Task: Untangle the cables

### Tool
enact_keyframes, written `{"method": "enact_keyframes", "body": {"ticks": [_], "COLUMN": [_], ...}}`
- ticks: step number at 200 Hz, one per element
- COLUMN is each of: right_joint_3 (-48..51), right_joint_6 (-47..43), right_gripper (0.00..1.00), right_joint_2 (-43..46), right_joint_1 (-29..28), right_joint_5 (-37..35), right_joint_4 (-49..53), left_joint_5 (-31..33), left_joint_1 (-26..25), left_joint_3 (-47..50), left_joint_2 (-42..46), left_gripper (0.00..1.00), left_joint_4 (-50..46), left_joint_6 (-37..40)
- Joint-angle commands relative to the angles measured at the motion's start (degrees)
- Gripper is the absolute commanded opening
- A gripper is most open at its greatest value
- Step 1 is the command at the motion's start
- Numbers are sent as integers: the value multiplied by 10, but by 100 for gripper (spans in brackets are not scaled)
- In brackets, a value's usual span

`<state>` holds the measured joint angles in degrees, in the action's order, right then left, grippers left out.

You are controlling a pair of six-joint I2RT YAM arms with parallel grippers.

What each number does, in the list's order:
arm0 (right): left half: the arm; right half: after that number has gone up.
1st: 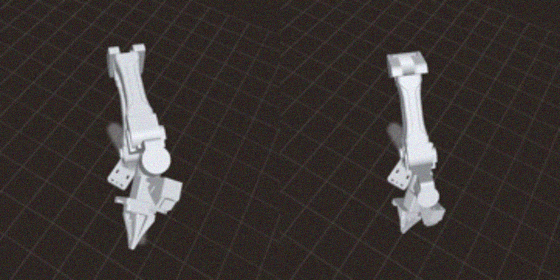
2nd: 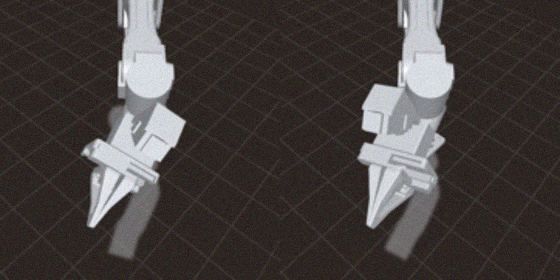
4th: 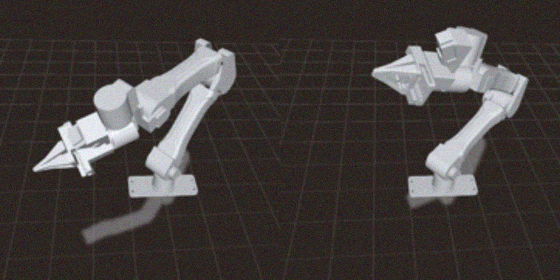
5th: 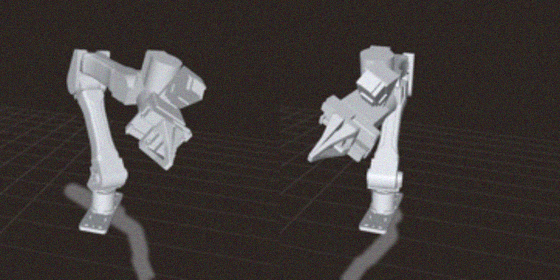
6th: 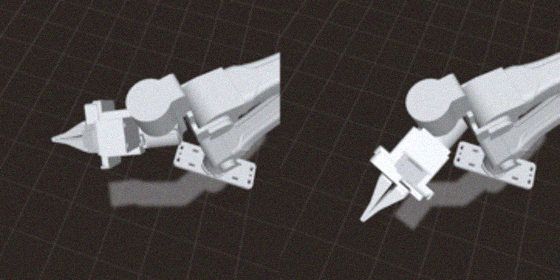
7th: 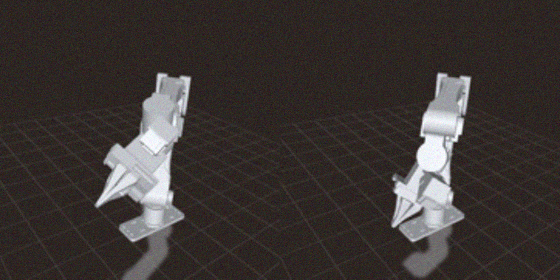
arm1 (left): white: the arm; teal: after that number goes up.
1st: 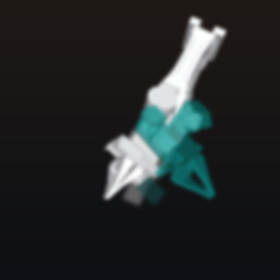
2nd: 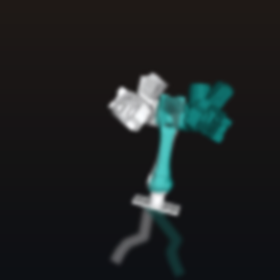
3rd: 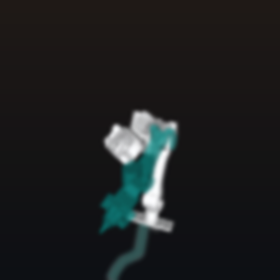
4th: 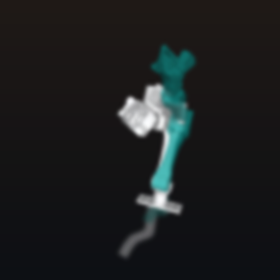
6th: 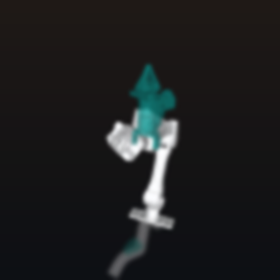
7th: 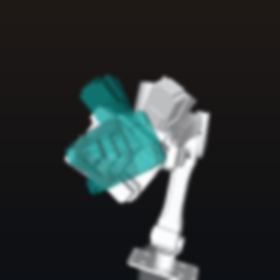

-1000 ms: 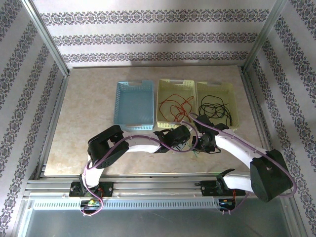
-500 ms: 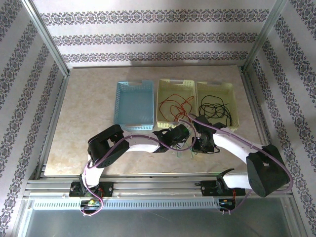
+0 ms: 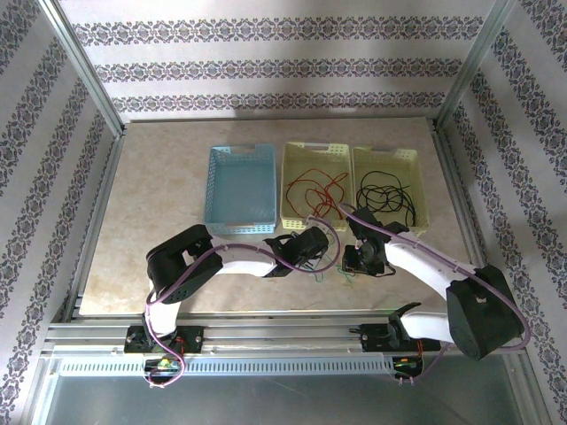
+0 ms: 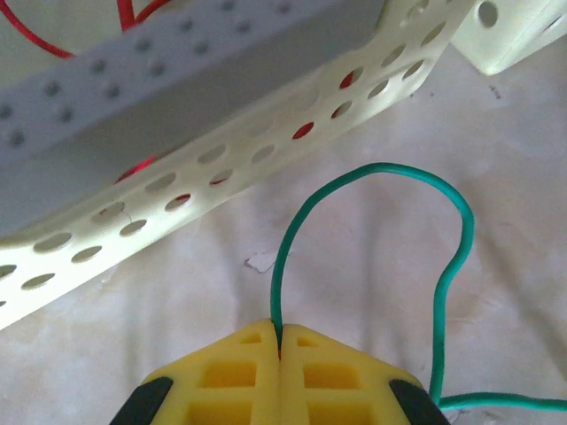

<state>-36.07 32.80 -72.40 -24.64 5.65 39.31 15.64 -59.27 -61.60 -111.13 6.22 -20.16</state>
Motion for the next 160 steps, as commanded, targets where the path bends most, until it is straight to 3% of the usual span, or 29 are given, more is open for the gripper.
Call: {"method": "enact_keyframes", "body": {"ticks": [1,84,96,123,160], "right_joint_3": [11,23,21,17,3], "right_joint_6": [-2,8,13,19,41], "right_gripper": [38,39,32,8,1], "right_joint_2": [3,13,10,-2,19], "right_joint_1": [-8,-12,-13,-14,-15], "right_joint_5": [25,36,24,1,-80], "right_joint_4": [-4,14,18,23,55], "left_joint_5": [4,37,38,46,56], "left_joint_1": [6,13,13,14,19], "left_joint_3": [13,9,9,9,23], "left_joint_2": [7,0,0,5,22], "left_gripper": [0,0,0,0,0], "left_joint_4": [-42,-60,-60,-65,-72], "left_joint_6": [-18,-39,-39,-39,-40]}}
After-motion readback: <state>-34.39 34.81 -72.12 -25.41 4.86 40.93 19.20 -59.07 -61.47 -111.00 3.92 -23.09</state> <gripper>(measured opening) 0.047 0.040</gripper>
